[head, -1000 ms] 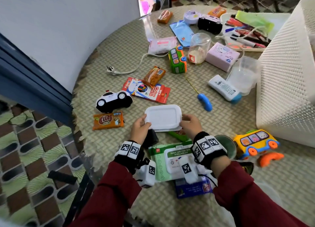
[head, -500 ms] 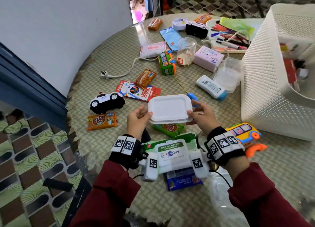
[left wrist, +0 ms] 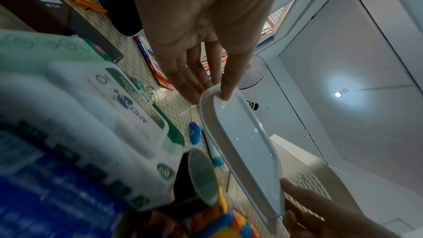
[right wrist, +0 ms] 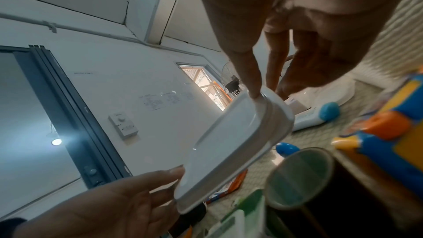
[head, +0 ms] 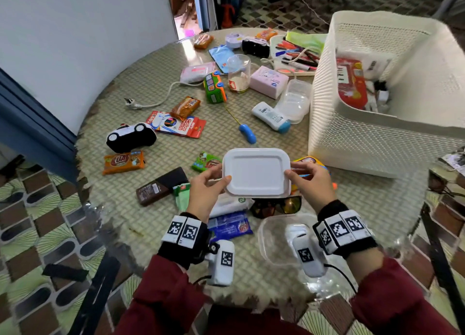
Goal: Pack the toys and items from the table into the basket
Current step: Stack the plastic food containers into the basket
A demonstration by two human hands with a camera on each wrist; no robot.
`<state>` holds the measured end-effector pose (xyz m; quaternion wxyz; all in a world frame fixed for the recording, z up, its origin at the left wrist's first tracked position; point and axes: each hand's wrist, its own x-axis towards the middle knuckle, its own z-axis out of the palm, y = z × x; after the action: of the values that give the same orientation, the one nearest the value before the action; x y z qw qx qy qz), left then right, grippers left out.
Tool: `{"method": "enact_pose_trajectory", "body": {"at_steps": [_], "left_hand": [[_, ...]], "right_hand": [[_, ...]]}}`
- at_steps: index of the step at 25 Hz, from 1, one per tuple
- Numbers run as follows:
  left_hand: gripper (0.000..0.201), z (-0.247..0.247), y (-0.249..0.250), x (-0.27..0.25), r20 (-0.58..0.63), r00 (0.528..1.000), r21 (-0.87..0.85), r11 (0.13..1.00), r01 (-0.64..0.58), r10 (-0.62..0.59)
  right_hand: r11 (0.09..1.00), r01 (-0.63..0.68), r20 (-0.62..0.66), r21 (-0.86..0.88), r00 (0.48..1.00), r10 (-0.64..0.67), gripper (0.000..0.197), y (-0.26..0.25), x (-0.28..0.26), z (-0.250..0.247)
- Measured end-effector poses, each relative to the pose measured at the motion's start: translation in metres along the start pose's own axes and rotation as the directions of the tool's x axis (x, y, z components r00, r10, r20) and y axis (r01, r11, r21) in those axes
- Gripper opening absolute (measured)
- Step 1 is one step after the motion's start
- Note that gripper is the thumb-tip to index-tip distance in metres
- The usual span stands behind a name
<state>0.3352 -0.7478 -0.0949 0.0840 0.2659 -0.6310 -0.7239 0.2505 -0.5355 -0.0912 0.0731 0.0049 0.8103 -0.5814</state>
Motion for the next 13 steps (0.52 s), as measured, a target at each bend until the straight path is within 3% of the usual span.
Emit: {"method": "enact_pose_trajectory", "body": {"at_steps": [2,7,9,13], "left_hand": [[0.035,0.016,-0.01,-0.02,0.014,1.0,-0.006,1.0,0.012,-0.012],[0.021,0.048,-0.03,-0.058,0.0,0.994,-0.086,0.99,0.107,-0.108],[0.023,0.055,-0.037,-0.068,-0.012,0.991,-0.125,0.983,0.131,-0.134],[0.019,0.064,-0.05,-0.083,-0.016,0.986,-0.167,0.973,0.161,-0.166]], "right_hand": [[0.999,-0.037,-0.005,0.002,0.999,0.037,0.019,0.015,-0.012,-0.021],[0.953,-0.137,0.038,0.271,0.991,0.132,0.008,0.029,-0.042,-0.055],[0.921,-0.17,0.048,0.35,0.985,0.163,0.017,0.032,-0.049,-0.063],[0.931,-0.195,0.06,0.308,0.981,0.185,0.014,0.045,-0.065,-0.074]]}}
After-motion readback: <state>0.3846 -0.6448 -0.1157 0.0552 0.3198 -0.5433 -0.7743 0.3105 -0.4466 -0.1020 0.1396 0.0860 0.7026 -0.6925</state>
